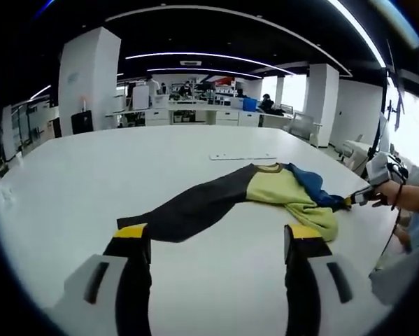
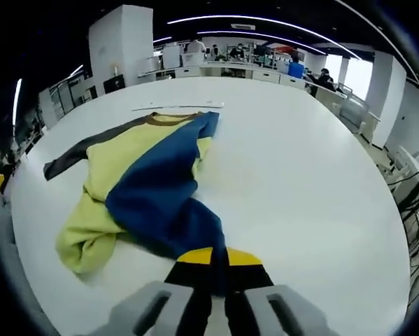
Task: Fold the garment on the visible template until the final outline fits inside the template.
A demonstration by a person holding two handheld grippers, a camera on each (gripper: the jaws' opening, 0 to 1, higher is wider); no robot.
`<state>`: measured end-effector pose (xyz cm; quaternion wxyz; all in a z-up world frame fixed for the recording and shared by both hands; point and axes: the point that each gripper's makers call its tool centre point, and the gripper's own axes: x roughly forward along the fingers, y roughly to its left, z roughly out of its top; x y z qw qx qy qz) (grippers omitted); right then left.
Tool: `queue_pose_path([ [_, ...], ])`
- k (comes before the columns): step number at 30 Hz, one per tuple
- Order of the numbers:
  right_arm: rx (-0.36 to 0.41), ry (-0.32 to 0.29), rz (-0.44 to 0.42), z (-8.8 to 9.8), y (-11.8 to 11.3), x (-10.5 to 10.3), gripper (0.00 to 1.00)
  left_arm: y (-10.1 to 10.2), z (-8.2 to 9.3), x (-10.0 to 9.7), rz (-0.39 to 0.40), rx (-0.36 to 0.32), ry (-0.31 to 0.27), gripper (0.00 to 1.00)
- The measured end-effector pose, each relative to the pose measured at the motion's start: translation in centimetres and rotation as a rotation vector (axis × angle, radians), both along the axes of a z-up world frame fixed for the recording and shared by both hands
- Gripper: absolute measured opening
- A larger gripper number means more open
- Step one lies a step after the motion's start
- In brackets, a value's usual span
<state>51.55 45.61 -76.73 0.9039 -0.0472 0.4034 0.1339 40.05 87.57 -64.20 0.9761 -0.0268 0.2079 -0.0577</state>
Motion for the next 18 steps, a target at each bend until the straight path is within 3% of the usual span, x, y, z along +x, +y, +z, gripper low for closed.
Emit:
queue_pose_path([
  [10,-0.050,-0.120,-0.013,4.8,-3.6,1.6,0.00,0.0,0.2,-0.3,-0.001,-0.004,-0.002,0.75],
  [18,-0.099,-0.158,-0.053,6.6,-7.5,2.1,0.00,-0.1,0.2,-0.4,-0.007,-0.005,0.002,0.76],
])
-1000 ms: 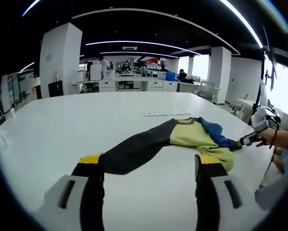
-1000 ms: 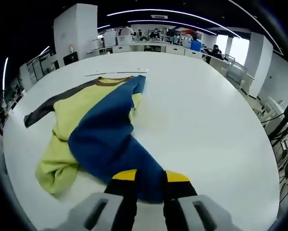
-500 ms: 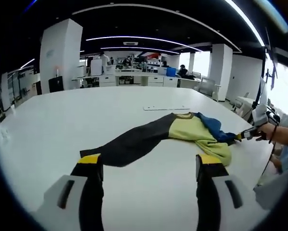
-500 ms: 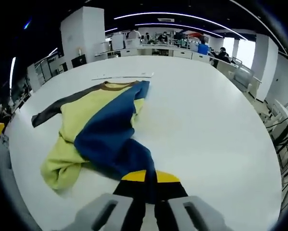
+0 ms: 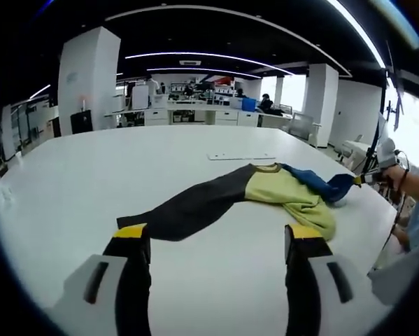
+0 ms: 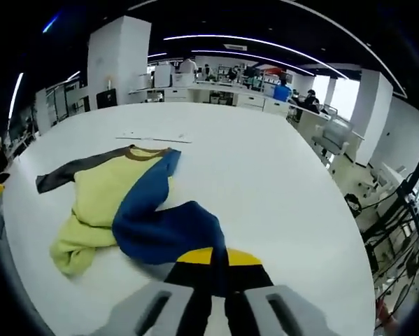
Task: Fold the garment on the visible template until the final outline fits inside the template.
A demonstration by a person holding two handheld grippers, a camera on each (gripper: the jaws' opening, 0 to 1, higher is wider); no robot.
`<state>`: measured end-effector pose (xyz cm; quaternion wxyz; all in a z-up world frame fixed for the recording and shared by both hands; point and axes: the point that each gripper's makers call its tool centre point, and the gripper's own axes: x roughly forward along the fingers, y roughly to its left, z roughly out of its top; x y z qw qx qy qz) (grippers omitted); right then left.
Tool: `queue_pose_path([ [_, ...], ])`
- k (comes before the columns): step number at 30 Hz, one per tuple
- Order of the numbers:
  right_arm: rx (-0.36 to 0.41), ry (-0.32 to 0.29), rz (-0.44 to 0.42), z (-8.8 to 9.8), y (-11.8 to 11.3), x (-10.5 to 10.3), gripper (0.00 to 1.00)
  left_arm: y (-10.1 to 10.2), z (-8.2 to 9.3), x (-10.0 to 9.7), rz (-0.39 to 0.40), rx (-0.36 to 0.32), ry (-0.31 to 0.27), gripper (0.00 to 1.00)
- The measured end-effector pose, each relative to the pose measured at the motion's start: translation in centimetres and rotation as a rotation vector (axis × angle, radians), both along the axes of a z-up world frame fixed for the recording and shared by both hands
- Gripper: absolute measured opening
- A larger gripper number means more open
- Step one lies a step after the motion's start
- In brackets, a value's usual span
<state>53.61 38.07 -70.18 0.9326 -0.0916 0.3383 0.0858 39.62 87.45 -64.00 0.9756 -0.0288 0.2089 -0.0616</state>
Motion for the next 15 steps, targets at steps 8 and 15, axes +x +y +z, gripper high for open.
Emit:
queue_pose_path([
  [8,-0.033,-0.001,-0.085,0.3,-4.4,0.8,0.00,-0.3,0.0,0.0,-0.009,0.003,-0.002,0.76],
  [15,-0.003,-0.004,-0.160,0.2,-7.0,1.1,0.00,-0.6,0.0,-0.2,-0.012,0.001,0.001,0.75],
])
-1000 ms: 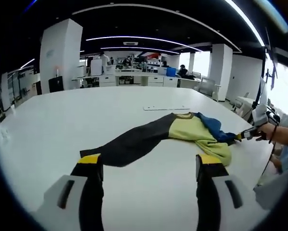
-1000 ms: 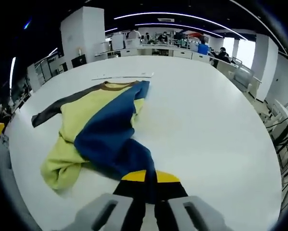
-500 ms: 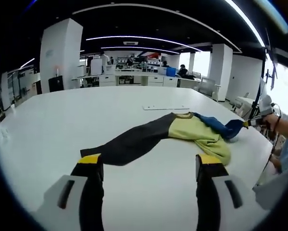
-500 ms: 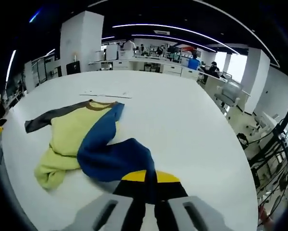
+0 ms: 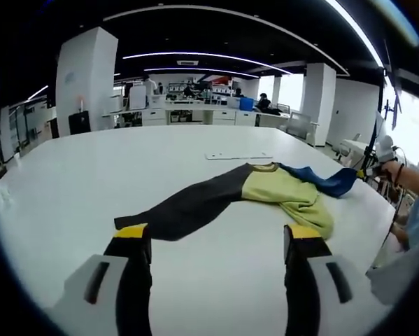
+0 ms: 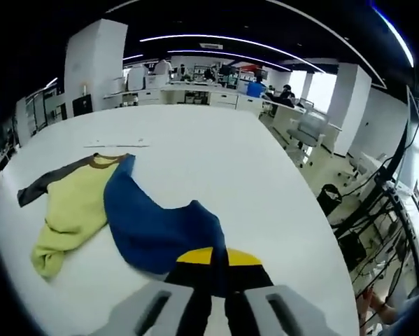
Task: Fold the garment on the visible template until the final outline fits inside the template.
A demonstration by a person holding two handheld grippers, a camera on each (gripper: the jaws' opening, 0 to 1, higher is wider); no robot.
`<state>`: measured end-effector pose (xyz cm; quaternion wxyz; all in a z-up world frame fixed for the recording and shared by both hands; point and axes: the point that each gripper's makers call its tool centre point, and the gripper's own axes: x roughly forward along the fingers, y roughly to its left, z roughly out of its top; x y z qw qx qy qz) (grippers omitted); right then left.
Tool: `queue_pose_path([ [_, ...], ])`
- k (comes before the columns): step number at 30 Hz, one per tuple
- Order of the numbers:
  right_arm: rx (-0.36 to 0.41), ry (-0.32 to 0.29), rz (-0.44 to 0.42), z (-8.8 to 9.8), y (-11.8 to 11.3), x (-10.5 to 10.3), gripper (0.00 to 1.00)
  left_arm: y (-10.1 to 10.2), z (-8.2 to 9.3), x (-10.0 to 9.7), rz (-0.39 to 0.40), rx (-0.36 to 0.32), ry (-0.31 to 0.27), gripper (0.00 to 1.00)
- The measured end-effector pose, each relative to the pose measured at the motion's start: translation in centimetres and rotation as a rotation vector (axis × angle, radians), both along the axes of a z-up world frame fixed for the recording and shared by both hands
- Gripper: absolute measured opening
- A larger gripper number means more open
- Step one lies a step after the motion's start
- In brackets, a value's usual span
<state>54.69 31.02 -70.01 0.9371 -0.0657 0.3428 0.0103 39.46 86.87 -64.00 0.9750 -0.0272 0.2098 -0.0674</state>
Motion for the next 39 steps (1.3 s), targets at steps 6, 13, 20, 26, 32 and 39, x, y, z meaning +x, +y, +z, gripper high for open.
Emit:
queue_pose_path([
  [6,-0.006,0.020,-0.050,-0.8,-1.8,0.0,0.00,-0.3,0.2,-0.2,-0.002,-0.012,-0.004,0.73],
  [13,-0.027,0.041,-0.068,-1.6,-2.7,-0.3,0.00,-0.4,0.1,-0.3,-0.011,-0.005,0.004,0.74],
  [20,-0.077,0.075,-0.082,-2.3,-4.4,-1.0,0.00,-0.3,-0.3,-0.6,-0.014,0.005,0.024,0.75],
  [26,-0.077,0.100,-0.086,-3.3,-5.4,-1.5,0.00,-0.5,-0.4,-0.6,-0.020,-0.004,0.027,0.75],
  [32,-0.058,0.117,-0.099,-4.1,-6.3,-1.3,0.00,-0.6,-0.3,-0.7,-0.022,-0.002,0.028,0.76],
  [39,-0.072,0.138,-0.069,-4.1,-5.9,-1.4,0.23,-0.7,-0.2,-0.9,-0.033,0.007,0.028,0.80],
])
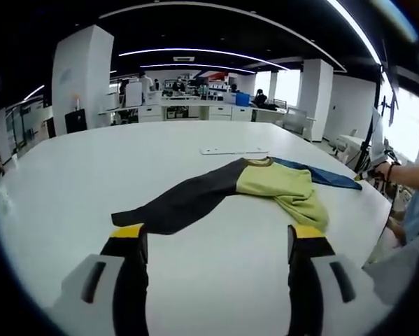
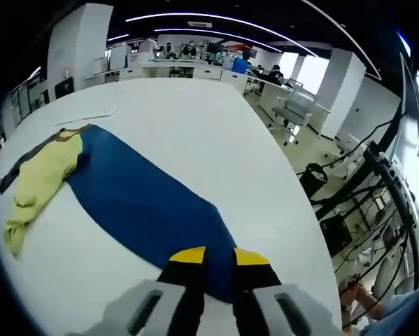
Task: Fold the garment on the visible template until the final outline fits inside the template.
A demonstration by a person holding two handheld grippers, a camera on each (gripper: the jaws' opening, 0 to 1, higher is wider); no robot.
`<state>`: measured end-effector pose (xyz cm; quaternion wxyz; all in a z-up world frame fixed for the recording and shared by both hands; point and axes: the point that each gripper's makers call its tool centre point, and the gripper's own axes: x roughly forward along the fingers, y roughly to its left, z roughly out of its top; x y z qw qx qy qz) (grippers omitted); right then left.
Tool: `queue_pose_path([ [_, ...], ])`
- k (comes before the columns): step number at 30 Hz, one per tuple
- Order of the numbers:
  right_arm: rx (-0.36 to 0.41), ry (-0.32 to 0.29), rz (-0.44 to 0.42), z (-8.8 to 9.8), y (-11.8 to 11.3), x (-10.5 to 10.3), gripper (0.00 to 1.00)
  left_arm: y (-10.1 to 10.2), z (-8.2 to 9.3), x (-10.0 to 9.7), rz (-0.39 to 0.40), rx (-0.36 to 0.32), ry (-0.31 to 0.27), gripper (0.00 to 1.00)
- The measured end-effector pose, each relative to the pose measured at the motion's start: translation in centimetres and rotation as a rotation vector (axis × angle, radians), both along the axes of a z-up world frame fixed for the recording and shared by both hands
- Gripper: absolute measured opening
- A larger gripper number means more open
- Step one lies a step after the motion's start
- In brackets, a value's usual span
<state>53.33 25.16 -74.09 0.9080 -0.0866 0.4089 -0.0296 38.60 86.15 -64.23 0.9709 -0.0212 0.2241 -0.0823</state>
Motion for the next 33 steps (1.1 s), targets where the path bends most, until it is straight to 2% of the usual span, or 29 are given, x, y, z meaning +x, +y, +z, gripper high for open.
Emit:
queue_pose_path([
  [2,0.013,0.008,0.002,0.2,0.6,-0.1,0.37,-0.1,0.0,-0.1,-0.005,0.003,0.001,0.82],
  [6,0.059,-0.001,0.053,0.8,2.8,0.3,0.46,-0.3,0.1,-0.2,-0.018,0.009,0.003,0.86],
  [11,0.142,-0.009,0.154,1.6,7.3,0.8,0.65,-0.7,0.1,-0.4,-0.033,0.009,0.006,0.90],
  [14,0.214,0.033,0.226,1.6,10.6,0.4,0.71,-1.0,0.0,-0.5,-0.048,0.011,0.010,0.91],
  [17,0.243,0.043,0.295,1.8,13.1,0.3,0.77,-1.3,0.0,-0.6,-0.060,0.013,0.015,0.93],
  [26,0.333,0.042,0.546,3.9,22.7,-0.9,0.85,-2.3,0.1,-0.9,-0.095,0.017,0.024,0.99],
  [29,0.341,0.065,0.645,4.2,25.8,-2.0,0.85,-2.6,0.1,-1.0,-0.102,0.016,0.024,0.99],
  [33,0.314,0.075,0.742,4.1,28.6,-2.6,0.84,-3.4,-0.2,-1.1,-0.119,0.014,0.033,0.99],
])
